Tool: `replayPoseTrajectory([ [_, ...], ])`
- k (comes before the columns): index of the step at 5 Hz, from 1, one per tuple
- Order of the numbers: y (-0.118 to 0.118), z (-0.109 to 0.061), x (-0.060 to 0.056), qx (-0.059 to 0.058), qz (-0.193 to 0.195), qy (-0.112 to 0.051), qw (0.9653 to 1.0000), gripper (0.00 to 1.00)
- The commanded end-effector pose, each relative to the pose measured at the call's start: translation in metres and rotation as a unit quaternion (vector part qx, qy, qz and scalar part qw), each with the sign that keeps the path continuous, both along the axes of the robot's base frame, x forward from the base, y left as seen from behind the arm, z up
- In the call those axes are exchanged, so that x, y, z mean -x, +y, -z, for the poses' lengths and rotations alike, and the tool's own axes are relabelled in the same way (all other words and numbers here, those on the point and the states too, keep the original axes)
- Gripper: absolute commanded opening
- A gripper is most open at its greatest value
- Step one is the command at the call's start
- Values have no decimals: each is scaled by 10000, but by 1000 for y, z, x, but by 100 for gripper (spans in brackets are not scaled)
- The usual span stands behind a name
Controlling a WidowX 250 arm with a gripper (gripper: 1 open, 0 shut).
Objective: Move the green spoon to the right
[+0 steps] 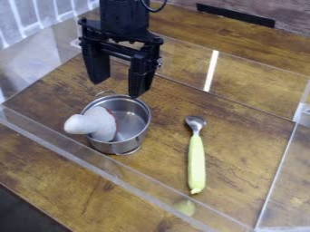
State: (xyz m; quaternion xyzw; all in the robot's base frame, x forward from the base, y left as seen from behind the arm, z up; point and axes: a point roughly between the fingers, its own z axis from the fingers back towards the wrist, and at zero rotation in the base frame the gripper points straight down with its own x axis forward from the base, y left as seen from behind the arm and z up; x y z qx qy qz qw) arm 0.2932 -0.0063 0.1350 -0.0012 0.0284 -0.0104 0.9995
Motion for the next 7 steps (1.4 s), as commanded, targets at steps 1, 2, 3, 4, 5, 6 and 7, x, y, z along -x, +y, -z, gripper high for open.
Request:
replayPoseTrajectory([
  [1, -2, 4, 1, 40, -159, 7, 9999, 100],
  [2, -2, 7, 1, 72, -311, 3, 9995, 100],
  [3, 7, 10, -7, 89, -431, -71, 9990, 100],
  [4, 17, 9, -17, 83, -539, -198, 9983, 100],
  [5, 15, 10, -23, 71, -296, -303, 9991, 100],
  [6, 11, 14, -26, 64, -71, -312, 9995, 100],
  [7, 9, 11, -31, 32, -288, -335, 9990, 100],
])
